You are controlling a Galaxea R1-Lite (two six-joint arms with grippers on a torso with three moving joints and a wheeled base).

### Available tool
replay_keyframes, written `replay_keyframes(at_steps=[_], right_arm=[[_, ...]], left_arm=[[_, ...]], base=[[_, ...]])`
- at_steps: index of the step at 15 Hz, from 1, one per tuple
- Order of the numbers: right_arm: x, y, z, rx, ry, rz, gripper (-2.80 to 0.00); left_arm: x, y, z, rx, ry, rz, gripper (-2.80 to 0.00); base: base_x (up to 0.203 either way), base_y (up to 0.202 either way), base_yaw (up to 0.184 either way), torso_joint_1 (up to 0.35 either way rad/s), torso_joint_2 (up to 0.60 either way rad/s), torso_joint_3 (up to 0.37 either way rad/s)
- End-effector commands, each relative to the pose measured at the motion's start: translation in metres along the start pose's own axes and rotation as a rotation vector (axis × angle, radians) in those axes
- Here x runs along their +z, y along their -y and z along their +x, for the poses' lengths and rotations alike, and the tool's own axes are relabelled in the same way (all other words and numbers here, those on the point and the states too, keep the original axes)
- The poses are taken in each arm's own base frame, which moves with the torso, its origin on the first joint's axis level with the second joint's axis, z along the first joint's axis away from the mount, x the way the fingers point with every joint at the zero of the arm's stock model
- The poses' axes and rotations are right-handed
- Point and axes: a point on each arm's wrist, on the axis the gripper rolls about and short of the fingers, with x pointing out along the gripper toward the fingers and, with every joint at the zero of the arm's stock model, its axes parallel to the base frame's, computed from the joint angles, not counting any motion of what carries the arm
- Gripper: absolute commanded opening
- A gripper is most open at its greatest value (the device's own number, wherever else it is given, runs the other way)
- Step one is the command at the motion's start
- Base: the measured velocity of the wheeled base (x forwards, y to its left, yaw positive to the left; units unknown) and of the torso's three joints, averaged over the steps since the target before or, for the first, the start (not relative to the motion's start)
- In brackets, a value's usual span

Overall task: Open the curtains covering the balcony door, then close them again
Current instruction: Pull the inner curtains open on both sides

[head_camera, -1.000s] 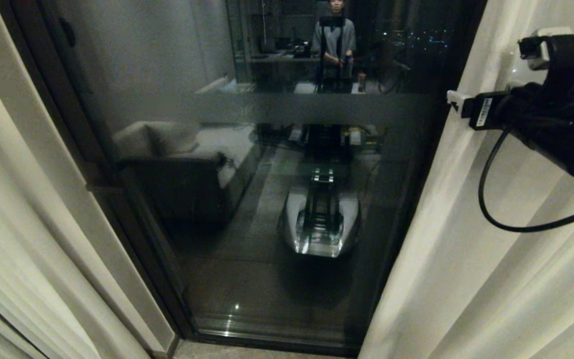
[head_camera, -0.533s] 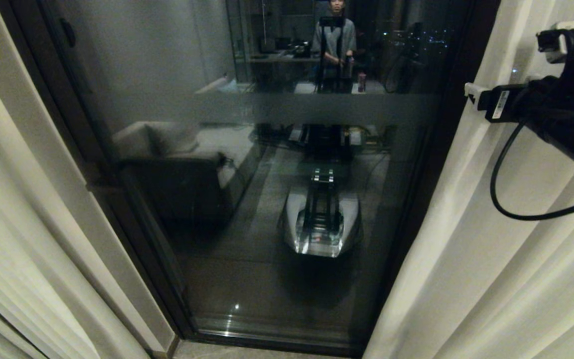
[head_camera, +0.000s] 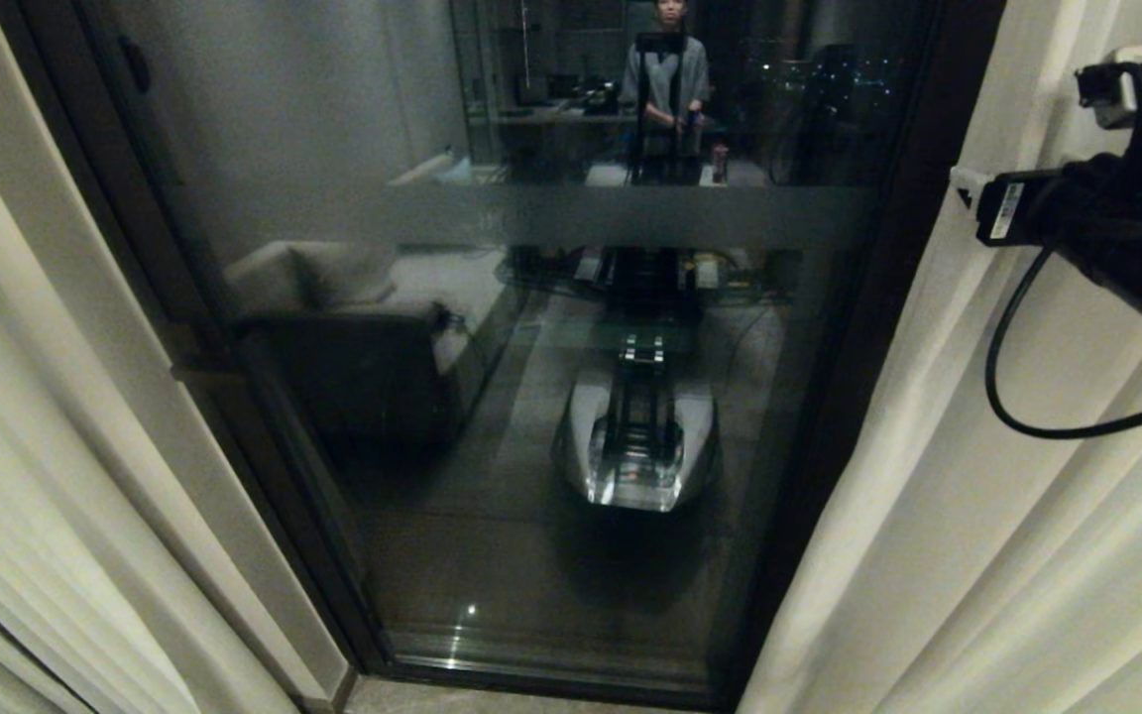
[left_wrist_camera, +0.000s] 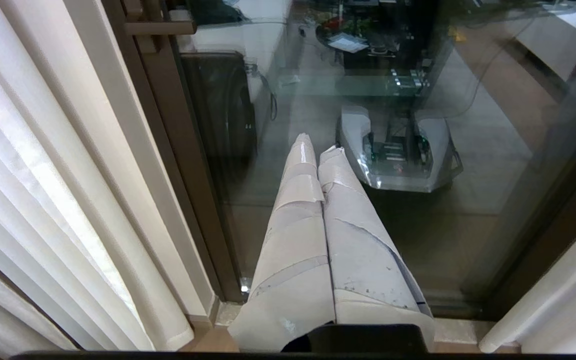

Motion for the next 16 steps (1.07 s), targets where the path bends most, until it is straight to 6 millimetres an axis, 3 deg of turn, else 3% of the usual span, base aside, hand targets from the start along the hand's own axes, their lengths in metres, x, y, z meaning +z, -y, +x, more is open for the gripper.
replay_keyframes(at_steps=[1, 16], right_arm=[[0.002, 0.001, -0.004, -0.002, 0.006, 0.001, -2.8], [-0.003, 0.007, -0.015, -0.024, 0.054, 0.016, -2.8]], left_arm=[[0.0, 0.0, 0.0, 0.0, 0.001, 0.0, -2.8], [0.0, 0.0, 0.0, 0.0, 0.001, 0.0, -2.8]], base=[[0.0, 0.0, 0.0, 0.0, 0.0, 0.0], [0.0, 0.0, 0.0, 0.0, 0.0, 0.0]])
